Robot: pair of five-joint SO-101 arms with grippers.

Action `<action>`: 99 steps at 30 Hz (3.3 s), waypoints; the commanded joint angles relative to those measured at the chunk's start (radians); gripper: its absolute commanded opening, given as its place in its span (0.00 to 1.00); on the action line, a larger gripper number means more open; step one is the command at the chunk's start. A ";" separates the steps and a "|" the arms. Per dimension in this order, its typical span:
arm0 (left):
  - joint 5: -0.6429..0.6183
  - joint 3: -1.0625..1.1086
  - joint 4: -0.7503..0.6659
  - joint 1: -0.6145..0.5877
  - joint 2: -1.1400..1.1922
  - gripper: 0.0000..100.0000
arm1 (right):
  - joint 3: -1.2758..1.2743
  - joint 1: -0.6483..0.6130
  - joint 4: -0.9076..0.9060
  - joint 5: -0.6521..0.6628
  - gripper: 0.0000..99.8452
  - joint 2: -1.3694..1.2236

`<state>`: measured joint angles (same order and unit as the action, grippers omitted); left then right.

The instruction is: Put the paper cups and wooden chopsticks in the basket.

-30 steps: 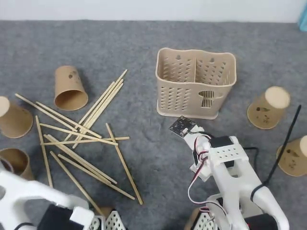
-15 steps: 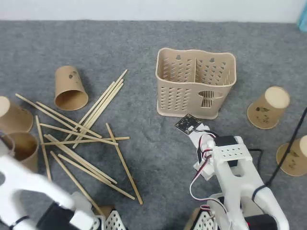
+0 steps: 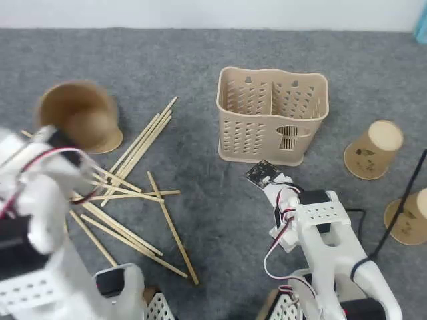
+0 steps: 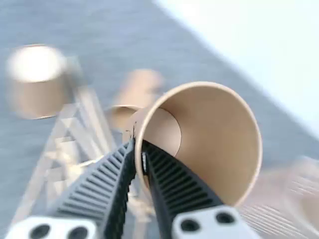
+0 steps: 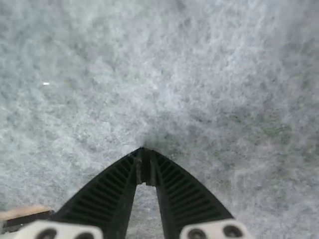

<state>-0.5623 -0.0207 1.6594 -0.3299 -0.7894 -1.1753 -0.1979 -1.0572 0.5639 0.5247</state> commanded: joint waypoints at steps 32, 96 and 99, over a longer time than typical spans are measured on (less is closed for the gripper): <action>-0.069 -0.194 -0.712 0.862 0.721 0.01 | 0.011 0.047 0.050 -0.020 0.02 0.048; 0.310 1.242 -1.120 0.018 -0.275 0.30 | 0.011 0.042 0.048 -0.021 0.02 0.048; 0.239 1.293 -1.148 0.015 -0.275 0.30 | 0.009 0.041 0.047 -0.026 0.02 0.048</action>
<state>-0.2647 1.2436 0.5654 -0.3053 -1.0319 -1.1753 -0.1611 -1.0249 0.5531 0.5247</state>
